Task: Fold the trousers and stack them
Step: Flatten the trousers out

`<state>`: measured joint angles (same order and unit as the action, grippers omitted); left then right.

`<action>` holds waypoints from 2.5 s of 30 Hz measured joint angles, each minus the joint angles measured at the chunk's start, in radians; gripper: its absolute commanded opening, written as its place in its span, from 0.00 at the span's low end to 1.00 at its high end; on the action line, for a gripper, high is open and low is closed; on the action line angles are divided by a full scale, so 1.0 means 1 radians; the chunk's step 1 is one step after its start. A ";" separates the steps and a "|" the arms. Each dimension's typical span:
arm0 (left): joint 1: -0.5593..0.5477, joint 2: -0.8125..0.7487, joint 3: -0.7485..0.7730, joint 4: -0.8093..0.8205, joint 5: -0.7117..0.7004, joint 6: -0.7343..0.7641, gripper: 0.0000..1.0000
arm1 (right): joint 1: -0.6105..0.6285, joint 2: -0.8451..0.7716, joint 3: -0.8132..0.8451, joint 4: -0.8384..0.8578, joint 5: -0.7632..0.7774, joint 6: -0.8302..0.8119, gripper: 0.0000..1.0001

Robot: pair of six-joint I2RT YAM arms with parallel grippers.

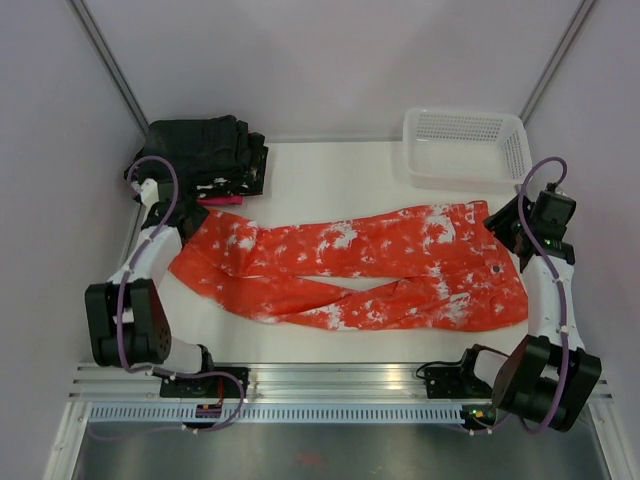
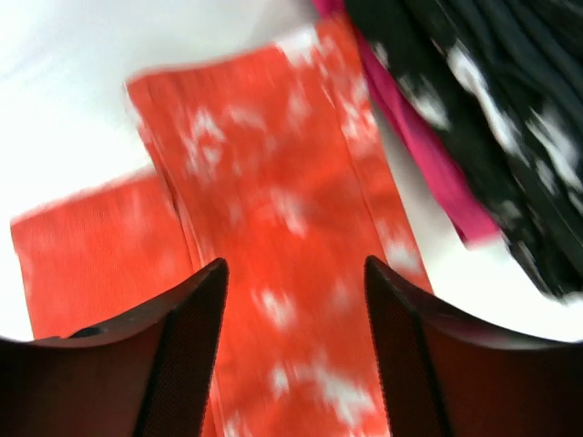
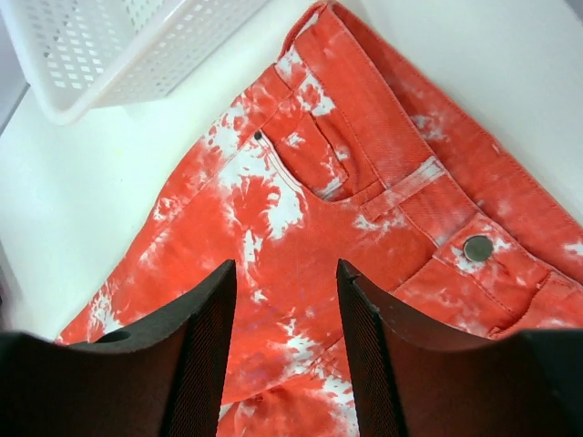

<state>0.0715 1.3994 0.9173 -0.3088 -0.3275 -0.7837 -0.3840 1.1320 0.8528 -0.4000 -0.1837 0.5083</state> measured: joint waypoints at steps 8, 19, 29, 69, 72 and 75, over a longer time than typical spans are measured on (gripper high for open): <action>0.114 0.326 0.132 0.040 0.094 0.095 0.50 | 0.014 0.128 0.024 -0.005 -0.006 0.001 0.55; 0.143 0.430 0.201 -0.049 0.094 0.007 0.26 | 0.014 0.209 0.000 0.059 -0.003 0.023 0.55; 0.253 0.351 0.121 -0.181 -0.050 -0.171 0.15 | 0.014 0.326 -0.009 0.120 -0.019 0.024 0.56; 0.286 0.390 0.154 -0.088 0.052 -0.125 0.06 | -0.161 0.508 -0.053 0.330 0.103 0.132 0.20; 0.286 0.407 0.169 -0.061 0.072 -0.104 0.06 | -0.150 0.509 -0.050 0.330 0.099 0.121 0.21; 0.286 0.427 0.192 -0.048 0.077 -0.092 0.06 | -0.121 0.513 -0.039 0.328 0.103 0.108 0.23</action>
<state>0.3580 1.8267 1.1088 -0.3565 -0.2504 -0.8761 -0.5045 1.6451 0.8135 -0.0719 -0.0811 0.6159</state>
